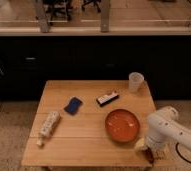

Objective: Place the pepper in the ceramic bowl

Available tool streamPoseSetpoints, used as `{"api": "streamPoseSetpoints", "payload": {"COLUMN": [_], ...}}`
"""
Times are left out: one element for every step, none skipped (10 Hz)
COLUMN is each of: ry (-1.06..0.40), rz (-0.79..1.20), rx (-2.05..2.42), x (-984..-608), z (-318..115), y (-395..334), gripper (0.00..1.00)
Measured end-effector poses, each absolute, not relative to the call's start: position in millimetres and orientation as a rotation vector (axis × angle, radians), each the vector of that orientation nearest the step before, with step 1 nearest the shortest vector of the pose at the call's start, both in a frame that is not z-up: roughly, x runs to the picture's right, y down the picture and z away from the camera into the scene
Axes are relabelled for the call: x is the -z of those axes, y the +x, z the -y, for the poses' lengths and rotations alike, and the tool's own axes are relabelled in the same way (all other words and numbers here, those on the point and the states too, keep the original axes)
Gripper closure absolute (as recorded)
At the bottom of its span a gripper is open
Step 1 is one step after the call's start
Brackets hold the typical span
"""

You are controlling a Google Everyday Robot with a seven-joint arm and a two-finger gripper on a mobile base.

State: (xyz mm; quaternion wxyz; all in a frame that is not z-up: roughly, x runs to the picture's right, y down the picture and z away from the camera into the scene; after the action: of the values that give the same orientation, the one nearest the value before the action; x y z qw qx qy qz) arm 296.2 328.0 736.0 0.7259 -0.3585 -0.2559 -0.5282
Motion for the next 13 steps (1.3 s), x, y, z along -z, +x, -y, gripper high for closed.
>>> {"api": "streamPoseSetpoints", "payload": {"ry": [-0.783,-0.776,-0.773,-0.770,-0.768,-0.765,-0.762,-0.759,-0.756,-0.750,-0.742,-0.739,-0.739], "rz": [0.570,0.583,0.596,0.620,0.637,0.650,0.661,0.670,0.674,0.677,0.678,0.675,0.670], "rx": [1.159,1.147,1.140,1.137,1.135,1.132,1.132,1.130,1.127,1.121,1.107,1.084,1.059], "x": [-736.2,-735.9,-736.5,-737.5,-737.8,-737.5,-737.3,-736.5,-735.7,-734.4,-732.7,-731.0,-729.6], "z": [-326.3,-324.6,-324.4,-323.8,-323.7,-324.2,-324.3,-324.8,-325.0,-324.2,-322.2,-319.4,-316.4], "y": [297.8,300.6,301.4,301.3,301.4,302.2,302.1,302.8,303.1,303.2,303.9,304.6,304.4], "gripper": [0.29,0.40,0.48,0.59,0.70,0.79,0.88,0.97,1.00,1.00,1.00,1.00,1.00]}}
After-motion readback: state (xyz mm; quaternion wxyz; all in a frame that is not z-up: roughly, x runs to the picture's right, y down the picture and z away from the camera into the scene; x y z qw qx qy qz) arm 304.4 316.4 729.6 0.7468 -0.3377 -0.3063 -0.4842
